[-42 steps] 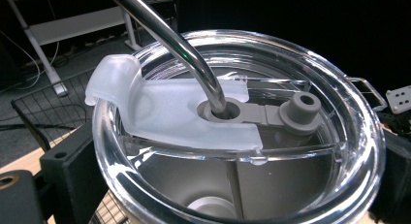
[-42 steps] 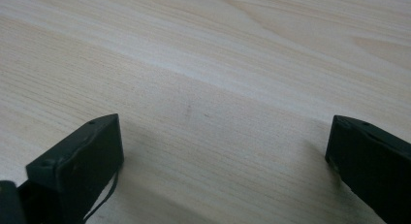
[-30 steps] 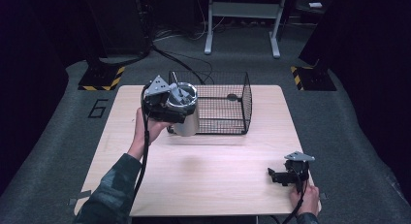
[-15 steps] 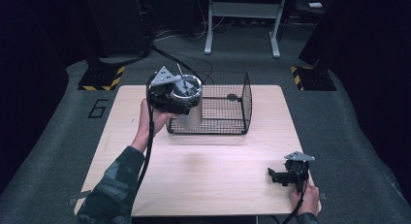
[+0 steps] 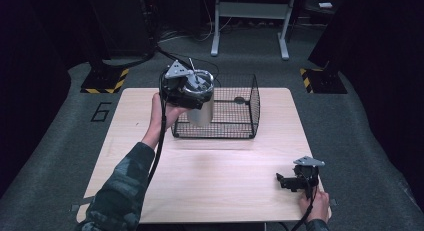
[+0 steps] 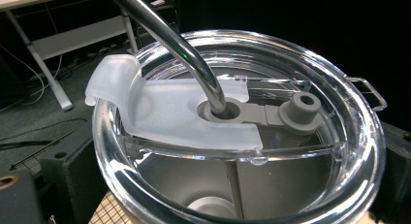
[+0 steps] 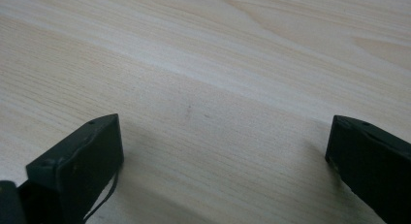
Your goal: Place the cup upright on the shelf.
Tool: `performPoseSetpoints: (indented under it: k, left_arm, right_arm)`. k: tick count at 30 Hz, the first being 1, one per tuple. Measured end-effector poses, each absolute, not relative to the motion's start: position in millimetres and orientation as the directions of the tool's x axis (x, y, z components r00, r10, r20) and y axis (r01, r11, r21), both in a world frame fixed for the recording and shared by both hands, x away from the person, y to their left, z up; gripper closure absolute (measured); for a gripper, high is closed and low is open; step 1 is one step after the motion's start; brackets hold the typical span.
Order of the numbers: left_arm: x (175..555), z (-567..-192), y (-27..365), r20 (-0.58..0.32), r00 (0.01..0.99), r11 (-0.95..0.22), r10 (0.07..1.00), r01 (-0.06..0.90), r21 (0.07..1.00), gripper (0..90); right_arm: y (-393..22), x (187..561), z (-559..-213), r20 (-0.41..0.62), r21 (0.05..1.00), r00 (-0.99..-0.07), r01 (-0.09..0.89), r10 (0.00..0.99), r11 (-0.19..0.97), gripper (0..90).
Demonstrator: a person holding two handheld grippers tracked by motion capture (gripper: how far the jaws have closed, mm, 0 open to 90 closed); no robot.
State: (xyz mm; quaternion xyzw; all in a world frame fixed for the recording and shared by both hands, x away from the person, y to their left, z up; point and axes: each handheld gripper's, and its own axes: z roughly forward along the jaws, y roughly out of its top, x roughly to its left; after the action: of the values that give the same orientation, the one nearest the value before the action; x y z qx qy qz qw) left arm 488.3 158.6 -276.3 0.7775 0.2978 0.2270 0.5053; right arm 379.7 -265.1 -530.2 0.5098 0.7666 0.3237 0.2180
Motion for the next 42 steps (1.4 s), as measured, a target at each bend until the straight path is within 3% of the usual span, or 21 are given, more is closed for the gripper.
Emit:
performPoseSetpoints:
  k: [26, 42]
  left_arm:
    - [531.5, -283.7, 143.8, 0.026, 0.667, -0.287, 0.745, 0.286, 0.914, 4.1]
    - [550.0, -289.5, 129.3, 0.054, 0.644, -0.306, 0.763, 0.287, 0.908, 4.1]
  right_arm:
    - [-265.0, 379.8, -530.2, -0.004, 0.719, -0.385, 0.641, 0.923, 0.27, 0.0]
    - [-264.8, 379.7, -529.8, 0.004, 0.716, -0.383, 0.646, 0.924, 0.265, 0.0]
